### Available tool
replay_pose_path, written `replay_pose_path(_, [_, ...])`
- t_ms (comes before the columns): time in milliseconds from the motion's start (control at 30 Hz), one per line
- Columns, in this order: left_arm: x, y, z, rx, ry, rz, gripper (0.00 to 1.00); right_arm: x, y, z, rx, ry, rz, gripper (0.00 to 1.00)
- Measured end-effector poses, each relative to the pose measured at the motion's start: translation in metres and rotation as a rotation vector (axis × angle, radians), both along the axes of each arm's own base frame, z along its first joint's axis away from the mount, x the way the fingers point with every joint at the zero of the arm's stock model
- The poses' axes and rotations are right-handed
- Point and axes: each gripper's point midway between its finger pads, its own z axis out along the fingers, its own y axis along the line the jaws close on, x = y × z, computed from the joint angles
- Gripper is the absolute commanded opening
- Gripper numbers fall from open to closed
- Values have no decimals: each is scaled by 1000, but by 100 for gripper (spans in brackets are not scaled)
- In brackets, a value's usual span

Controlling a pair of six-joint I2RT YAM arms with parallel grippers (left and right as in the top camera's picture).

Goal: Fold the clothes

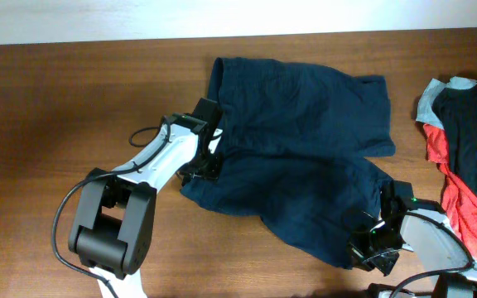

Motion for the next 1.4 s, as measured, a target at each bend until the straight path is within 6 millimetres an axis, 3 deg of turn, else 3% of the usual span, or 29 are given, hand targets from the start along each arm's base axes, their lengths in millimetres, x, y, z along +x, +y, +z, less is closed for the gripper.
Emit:
replay_pose_path(100, [-4,2,1,7,18,3,24,0,0,0,0,-1,2,4])
replay_pose_path(267, [-10,4,1,15,42,0,24,0,0,0,1,-1,4,4])
replay_pose_path(300, [-11,4,1,17,44,0,26,0,0,0,1,-2,5,4])
replay_pose_path(367, [-13,5,1,22,56,-5,53,0,0,0,1,-3,7,4])
replay_pose_path(400, [-15,6,1,26,64,-7,59,0,0,0,1,-3,8,4])
replay_pose_path(567, [-29,16,2,73,117,3,59,3,-1,-1,-1,-17,11,4])
replay_pose_path(800, [-41,35,5,127,178,28,15,4,-1,-1,1,-24,25,4])
replay_pose_path(900, [-41,41,5,137,184,34,2,4,-1,-1,2,-25,28,4])
replay_pose_path(1000, [-41,43,5,140,184,37,2,4,-1,-1,2,-24,29,4])
replay_pose_path(1033, [-41,43,5,141,183,37,16,4,-1,-1,2,-24,28,4])
replay_pose_path(1067, [-41,43,5,142,183,34,23,4,-1,-1,2,-25,29,4])
replay_pose_path(1167, [-41,44,5,144,182,37,23,4,-1,-1,2,-24,29,4])
replay_pose_path(1200, [-40,44,5,144,182,37,22,4,-1,-1,2,-25,28,4])
replay_pose_path(1267, [-40,44,5,144,181,39,3,4,-1,-1,2,-25,29,4])
replay_pose_path(1400, [-40,43,5,143,182,36,1,4,-1,-1,2,-25,32,4])
